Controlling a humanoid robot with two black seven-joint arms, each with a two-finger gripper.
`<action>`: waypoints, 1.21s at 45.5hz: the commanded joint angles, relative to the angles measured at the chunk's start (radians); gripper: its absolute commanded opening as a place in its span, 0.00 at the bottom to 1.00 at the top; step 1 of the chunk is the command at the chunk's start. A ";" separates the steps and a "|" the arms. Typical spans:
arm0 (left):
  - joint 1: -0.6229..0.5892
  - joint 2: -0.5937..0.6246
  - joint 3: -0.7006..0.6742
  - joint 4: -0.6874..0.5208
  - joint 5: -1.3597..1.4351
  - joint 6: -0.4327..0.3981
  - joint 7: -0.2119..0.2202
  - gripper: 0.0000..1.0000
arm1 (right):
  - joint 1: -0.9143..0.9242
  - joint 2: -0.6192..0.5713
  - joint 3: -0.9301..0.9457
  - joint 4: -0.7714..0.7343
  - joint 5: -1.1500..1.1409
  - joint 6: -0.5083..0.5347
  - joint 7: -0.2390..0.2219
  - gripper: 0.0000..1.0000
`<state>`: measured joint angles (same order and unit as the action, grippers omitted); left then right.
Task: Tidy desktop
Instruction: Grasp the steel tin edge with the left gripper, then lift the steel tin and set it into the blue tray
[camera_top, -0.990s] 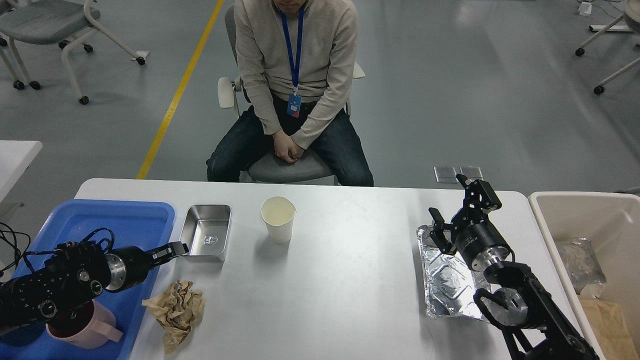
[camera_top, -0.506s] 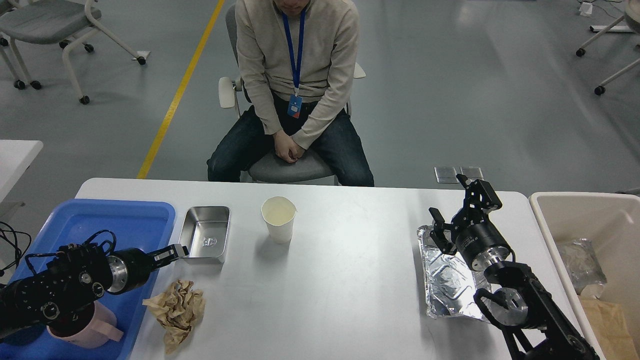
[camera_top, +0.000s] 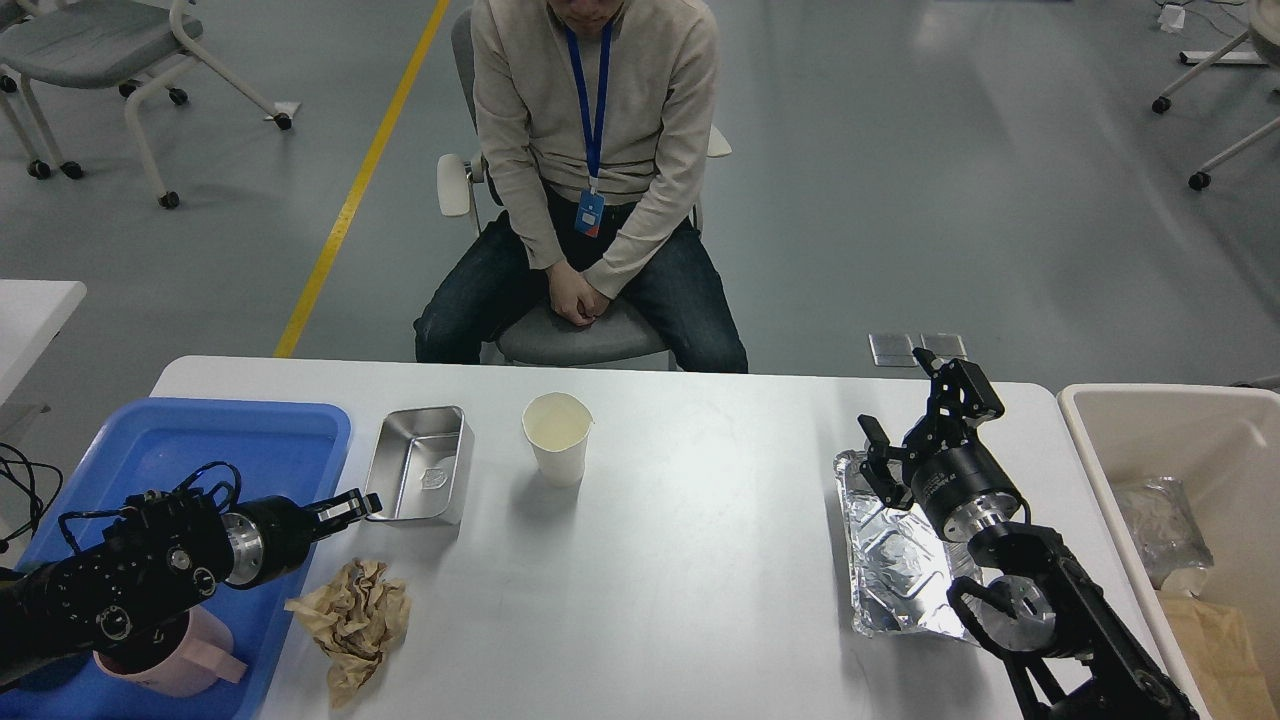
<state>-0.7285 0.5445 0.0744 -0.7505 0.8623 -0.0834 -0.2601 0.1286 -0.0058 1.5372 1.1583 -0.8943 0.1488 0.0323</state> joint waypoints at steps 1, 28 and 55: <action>-0.008 0.003 0.002 -0.006 0.001 -0.001 -0.001 0.00 | 0.000 0.001 0.000 0.000 0.000 0.000 0.000 1.00; -0.186 0.330 0.039 -0.326 0.014 -0.016 0.005 0.01 | 0.008 0.001 -0.003 0.000 0.000 0.000 0.000 1.00; -0.287 0.767 0.039 -0.630 0.055 -0.119 0.001 0.03 | 0.011 0.001 -0.006 -0.002 -0.002 0.000 0.000 1.00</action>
<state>-0.9909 1.2596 0.1160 -1.3628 0.8994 -0.1672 -0.2592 0.1390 -0.0047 1.5316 1.1569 -0.8943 0.1488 0.0323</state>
